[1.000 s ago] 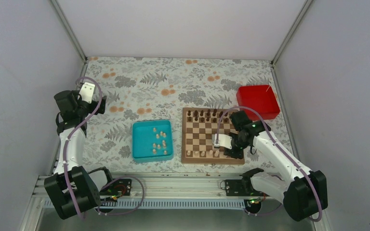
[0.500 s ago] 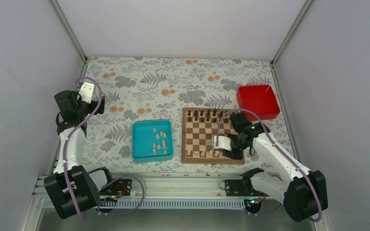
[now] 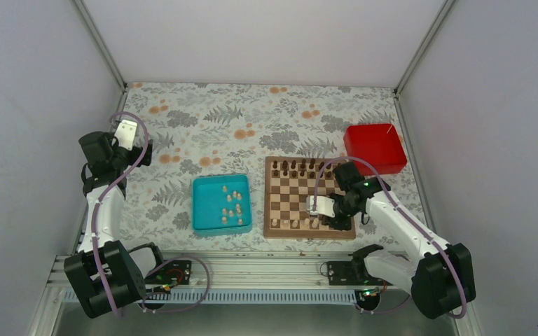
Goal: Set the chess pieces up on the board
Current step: Place the chess piece on the chessboard, then pick up the chess piece from the storage box.
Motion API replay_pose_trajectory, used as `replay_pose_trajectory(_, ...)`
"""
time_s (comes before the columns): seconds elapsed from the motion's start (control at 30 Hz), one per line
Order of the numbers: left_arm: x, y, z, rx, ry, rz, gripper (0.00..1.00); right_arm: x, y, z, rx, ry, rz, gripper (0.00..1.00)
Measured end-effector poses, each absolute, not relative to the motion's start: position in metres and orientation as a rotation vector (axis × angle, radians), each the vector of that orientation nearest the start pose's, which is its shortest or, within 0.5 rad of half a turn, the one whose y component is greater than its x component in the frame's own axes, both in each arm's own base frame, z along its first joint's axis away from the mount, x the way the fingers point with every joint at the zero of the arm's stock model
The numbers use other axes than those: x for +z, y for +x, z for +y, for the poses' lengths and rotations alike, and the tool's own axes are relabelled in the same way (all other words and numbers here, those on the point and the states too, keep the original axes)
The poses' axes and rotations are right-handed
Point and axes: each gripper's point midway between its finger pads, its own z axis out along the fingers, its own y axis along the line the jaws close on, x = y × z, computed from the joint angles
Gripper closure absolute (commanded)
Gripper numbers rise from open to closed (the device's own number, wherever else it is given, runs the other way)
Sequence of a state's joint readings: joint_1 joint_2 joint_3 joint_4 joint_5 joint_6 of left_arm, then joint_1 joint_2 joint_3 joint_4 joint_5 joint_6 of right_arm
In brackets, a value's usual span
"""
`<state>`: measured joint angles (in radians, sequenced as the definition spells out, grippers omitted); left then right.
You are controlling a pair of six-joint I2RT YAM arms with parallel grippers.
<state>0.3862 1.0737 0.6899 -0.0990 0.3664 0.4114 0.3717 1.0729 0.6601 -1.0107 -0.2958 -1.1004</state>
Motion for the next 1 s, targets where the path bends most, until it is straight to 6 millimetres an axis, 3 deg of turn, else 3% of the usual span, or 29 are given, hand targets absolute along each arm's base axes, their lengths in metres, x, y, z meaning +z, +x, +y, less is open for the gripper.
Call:
replay_pose_trajectory(0.33,0.2,0.349,0.075,0.127,0.25,2.008,0.0,0.065,0.148,0.112,0.328,-1.957,2.115,0.88)
replay_pose_trajectory(0.6,0.2,0.349,0.075,0.128,0.251,2.007,0.0,0.068,0.149,0.109,0.302,-1.947,2.133,0.65)
replay_pose_trajectory(0.83,0.201,0.349,0.075,0.128,0.255,2.005,0.0,0.099,0.171,0.114,0.224,-1.886,2.091,0.55)
replay_pose_trajectory(1.0,0.202,0.349,0.073,0.123,0.26,1.999,0.0,0.14,0.201,0.128,0.179,-1.832,2.022,0.51)
